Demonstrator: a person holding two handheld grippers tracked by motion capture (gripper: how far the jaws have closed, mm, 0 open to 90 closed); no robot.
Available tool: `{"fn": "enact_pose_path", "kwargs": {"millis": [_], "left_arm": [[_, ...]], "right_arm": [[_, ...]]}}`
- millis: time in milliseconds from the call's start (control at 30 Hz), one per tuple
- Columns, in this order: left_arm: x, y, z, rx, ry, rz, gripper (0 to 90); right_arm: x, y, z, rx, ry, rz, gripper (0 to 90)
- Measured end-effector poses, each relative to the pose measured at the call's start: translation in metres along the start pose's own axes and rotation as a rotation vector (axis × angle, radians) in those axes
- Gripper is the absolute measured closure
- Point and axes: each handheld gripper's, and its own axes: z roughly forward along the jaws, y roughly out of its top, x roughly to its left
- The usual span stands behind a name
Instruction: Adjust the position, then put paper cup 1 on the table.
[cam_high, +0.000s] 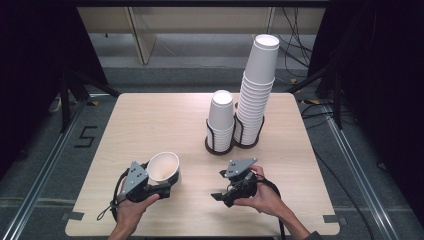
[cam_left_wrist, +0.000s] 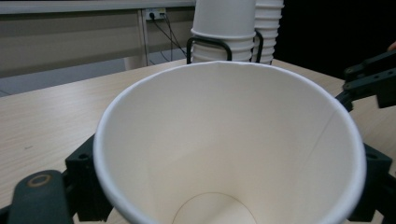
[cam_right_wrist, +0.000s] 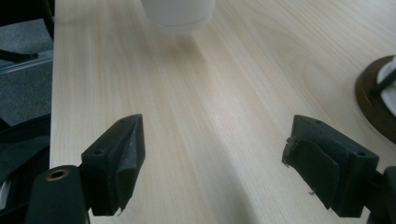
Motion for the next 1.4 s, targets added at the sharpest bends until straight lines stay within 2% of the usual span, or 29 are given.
{"fn": "enact_pose_path", "kwargs": {"millis": [67,167,367,567,767,900,1000,1067,1167,1400], "left_arm": [[0.002,-0.002,0.003,0.012,0.015,-0.004,13.3],[0.005,-0.003,0.003,0.036,0.043,0.017,13.3],[0.013,-0.005,0.003,0.058,0.067,-0.008,13.3],[0.017,-0.006,0.003,0.038,0.075,-0.02,13.3],[0.02,-0.005,0.004,0.05,0.086,-0.021,13.3],[0.023,-0.004,0.008,0.037,0.085,-0.03,13.3],[0.026,-0.003,0.011,0.049,0.098,-0.029,13.3],[0.03,-0.001,0.013,0.047,0.105,-0.035,13.3],[0.038,0.002,0.019,0.042,0.116,-0.041,13.3],[0.059,0.004,0.037,0.063,0.152,-0.047,13.2]], "right_arm": [[-0.001,-0.003,-0.003,0.0,-0.017,0.004,19.7],[-0.002,-0.006,-0.005,-0.002,-0.015,0.003,19.6],[-0.001,-0.012,-0.01,0.012,-0.041,0.016,19.1],[0.001,-0.018,-0.011,0.026,-0.045,-0.002,18.7],[0.0,-0.021,-0.016,0.024,-0.051,0.004,18.7],[-0.001,-0.024,-0.019,0.022,-0.072,0.013,18.7],[-0.002,-0.025,-0.021,0.025,-0.08,0.007,18.7],[-0.001,-0.026,-0.022,0.025,-0.087,0.036,18.7],[-0.003,-0.028,-0.025,0.015,-0.095,0.029,18.6],[-0.01,-0.035,-0.034,0.001,-0.147,0.077,18.7]]}}
